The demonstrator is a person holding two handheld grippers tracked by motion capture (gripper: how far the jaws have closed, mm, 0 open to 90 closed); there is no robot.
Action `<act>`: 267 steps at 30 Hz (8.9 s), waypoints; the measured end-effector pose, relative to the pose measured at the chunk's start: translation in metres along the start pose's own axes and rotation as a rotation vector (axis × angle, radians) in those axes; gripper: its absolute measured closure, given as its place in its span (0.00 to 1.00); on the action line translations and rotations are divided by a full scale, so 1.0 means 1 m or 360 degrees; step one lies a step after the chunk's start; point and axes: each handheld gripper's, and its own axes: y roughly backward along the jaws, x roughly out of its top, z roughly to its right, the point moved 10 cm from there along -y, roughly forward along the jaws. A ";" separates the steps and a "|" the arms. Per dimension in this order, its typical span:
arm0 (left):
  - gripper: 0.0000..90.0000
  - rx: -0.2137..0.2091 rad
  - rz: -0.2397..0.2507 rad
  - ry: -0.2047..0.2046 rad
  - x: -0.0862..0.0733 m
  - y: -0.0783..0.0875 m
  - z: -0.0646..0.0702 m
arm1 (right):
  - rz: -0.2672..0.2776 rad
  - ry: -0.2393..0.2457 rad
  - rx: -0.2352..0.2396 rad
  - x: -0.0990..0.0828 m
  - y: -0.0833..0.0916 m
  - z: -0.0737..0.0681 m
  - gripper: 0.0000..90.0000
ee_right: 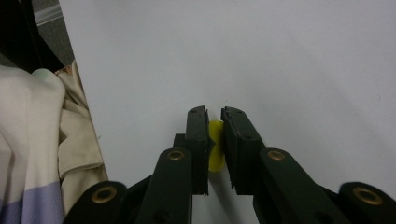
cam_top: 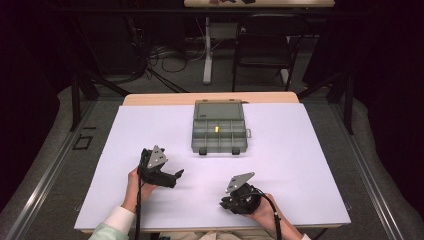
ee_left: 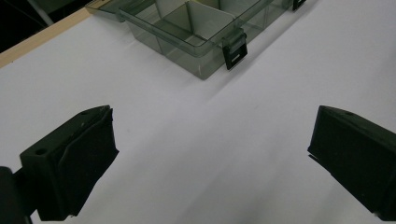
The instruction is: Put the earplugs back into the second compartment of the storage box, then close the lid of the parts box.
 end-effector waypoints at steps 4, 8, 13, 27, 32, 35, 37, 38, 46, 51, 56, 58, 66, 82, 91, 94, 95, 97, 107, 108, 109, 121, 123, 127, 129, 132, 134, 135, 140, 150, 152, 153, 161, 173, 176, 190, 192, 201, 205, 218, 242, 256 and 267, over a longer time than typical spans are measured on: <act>0.00 0.0000 0.0001 -0.0001 0.000 0.000 0.000 | 0.0053 -0.0005 0.0003 0.003 0.004 0.003 0.89; 0.00 -0.0002 0.0000 0.0000 0.000 0.000 0.000 | 0.0088 -0.0023 -0.0026 0.006 0.008 0.007 0.89; 0.00 -0.0001 0.0002 0.0000 0.000 0.000 0.001 | 0.0151 -0.0040 -0.0086 0.010 0.013 0.013 0.89; 0.00 0.0001 0.0002 -0.0002 0.000 0.000 0.001 | 0.0264 -0.0070 -0.0206 0.016 0.024 0.030 0.89; 0.00 -0.0001 0.0002 -0.0001 0.000 0.000 0.001 | 0.0289 -0.0089 -0.0236 0.015 0.025 0.039 0.89; 0.00 0.0000 0.0002 -0.0001 0.000 0.000 0.001 | 0.0300 -0.0098 -0.0259 0.016 0.027 0.043 0.89; 0.00 0.0001 0.0002 -0.0006 0.001 0.000 0.001 | 0.0318 -0.0096 -0.0275 0.017 0.028 0.045 0.89; 0.00 0.0001 0.0000 -0.0008 0.001 0.000 0.001 | 0.0327 -0.0093 -0.0281 0.018 0.029 0.046 0.89; 0.00 0.0001 -0.0004 -0.0013 0.000 -0.001 0.001 | 0.0394 -0.0067 -0.0355 0.025 0.036 0.053 0.89; 0.00 -0.0002 -0.0007 -0.0011 0.000 -0.002 0.001 | 0.0424 -0.0058 -0.0383 0.032 0.039 0.057 0.89; 0.00 -0.0001 -0.0009 -0.0015 0.000 -0.002 0.002 | 0.0438 -0.0037 -0.0413 0.039 0.041 0.063 0.89; 0.00 0.0000 -0.0010 -0.0012 -0.001 -0.002 0.002 | 0.0439 -0.0033 -0.0423 0.041 0.041 0.064 0.89; 0.00 0.0002 -0.0005 -0.0014 0.000 -0.001 0.002 | 0.0445 -0.0038 -0.0413 0.054 0.039 0.071 0.89; 0.00 0.0002 -0.0011 -0.0018 -0.001 -0.002 0.002 | 0.0485 -0.0026 -0.0452 0.092 0.048 0.102 0.89; 0.00 0.0003 -0.0013 -0.0020 -0.001 -0.003 0.002 | 0.0464 -0.0031 -0.0487 0.109 0.045 0.126 0.89; 0.00 0.0002 -0.0014 -0.0023 -0.001 -0.003 0.002 | 0.0460 -0.0037 -0.0501 0.115 0.044 0.134 0.89; 0.00 0.0003 -0.0014 -0.0023 -0.001 -0.003 0.002 | 0.0468 -0.0036 -0.0506 0.117 0.044 0.137 0.90; 0.00 0.0004 -0.0013 -0.0022 -0.001 -0.003 0.002 | 0.0459 -0.0032 -0.0519 0.121 0.043 0.142 0.90; 0.00 0.0003 -0.0012 -0.0025 -0.001 -0.003 0.002 | 0.0459 -0.0036 -0.0539 0.139 0.035 0.162 0.89; 0.00 0.0004 -0.0013 -0.0026 -0.001 -0.003 0.001 | 0.0465 -0.0043 -0.0540 0.141 0.035 0.164 0.89; 0.00 0.0003 -0.0011 -0.0025 -0.001 -0.003 0.001 | 0.0469 -0.0044 -0.0541 0.144 0.034 0.165 0.89; 0.00 0.0004 -0.0007 -0.0029 0.000 -0.003 0.001 | 0.0451 -0.0061 -0.0555 0.165 0.020 0.185 0.89; 0.00 0.0004 -0.0008 -0.0033 0.000 -0.003 0.001 | 0.0439 -0.0069 -0.0562 0.168 0.017 0.189 0.89; 0.00 0.0004 -0.0007 -0.0033 0.000 -0.003 0.002 | 0.0416 -0.0087 -0.0559 0.171 0.009 0.195 0.89; 0.00 0.0004 -0.0007 -0.0033 0.000 -0.003 0.001 | 0.0403 -0.0092 -0.0560 0.172 0.005 0.198 0.89; 0.00 0.0004 -0.0006 -0.0030 0.000 -0.003 0.001 | 0.0379 -0.0106 -0.0566 0.173 -0.003 0.202 0.89; 0.00 0.0002 -0.0007 -0.0030 0.000 -0.003 0.002 | 0.0363 -0.0119 -0.0562 0.172 -0.008 0.204 0.89; 0.00 0.0002 -0.0007 -0.0033 0.000 -0.003 0.001 | 0.0353 -0.0120 -0.0558 0.172 -0.011 0.205 0.89; 0.00 0.0002 -0.0006 -0.0036 0.000 -0.003 0.001 | 0.0299 -0.0141 -0.0565 0.167 -0.023 0.210 0.88; 0.00 -0.0001 -0.0008 -0.0033 -0.001 -0.003 0.001 | 0.0229 -0.0202 -0.0537 0.157 -0.035 0.215 0.73; 0.00 -0.0004 -0.0008 -0.0030 -0.001 -0.004 0.001 | 0.0236 -0.0206 -0.0532 0.156 -0.032 0.216 0.69; 0.00 -0.0002 -0.0007 -0.0031 -0.001 -0.004 0.001 | 0.0241 -0.0214 -0.0521 0.156 -0.030 0.215 0.65; 0.00 -0.0002 -0.0004 -0.0037 0.000 -0.004 0.001 | 0.0295 -0.0236 -0.0442 0.149 -0.014 0.207 0.27; 0.00 0.0001 -0.0003 -0.0037 0.000 -0.003 0.001 | 0.0317 -0.0180 -0.0372 0.130 0.008 0.190 0.07; 0.00 0.0000 -0.0004 -0.0035 0.000 -0.003 0.001 | 0.0319 -0.0176 -0.0373 0.123 0.014 0.188 0.05; 0.00 -0.0069 -0.0006 0.0017 0.015 -0.010 0.002 | 0.0369 -0.0159 -0.0361 0.087 0.038 0.173 0.01; 0.00 -0.0083 -0.0009 0.0013 0.019 -0.012 0.002 | 0.0368 -0.0149 -0.0361 0.083 0.039 0.170 0.00; 0.00 -0.0116 -0.0029 0.0021 0.041 -0.026 -0.001 | 0.0399 -0.0155 -0.0368 0.064 0.050 0.159 0.00; 0.00 -0.0109 -0.0031 0.0031 0.055 -0.037 -0.006 | 0.0399 -0.0157 -0.0372 0.056 0.052 0.155 0.01; 0.11 -0.0101 -0.0100 0.0017 0.089 -0.085 -0.014 | 0.0381 -0.0155 -0.0373 0.047 0.047 0.151 0.01; 0.56 -0.0026 -0.0294 0.0099 0.083 -0.139 -0.018 | 0.0409 -0.0158 -0.0438 0.048 0.047 0.159 0.06; 0.61 -0.0003 -0.0293 0.0103 0.083 -0.144 -0.018 | 0.0461 -0.0193 -0.0566 0.071 0.055 0.188 0.25; 0.63 -0.0005 -0.0286 0.0088 0.083 -0.145 -0.017 | 0.0463 -0.0281 -0.0768 0.084 0.057 0.232 0.71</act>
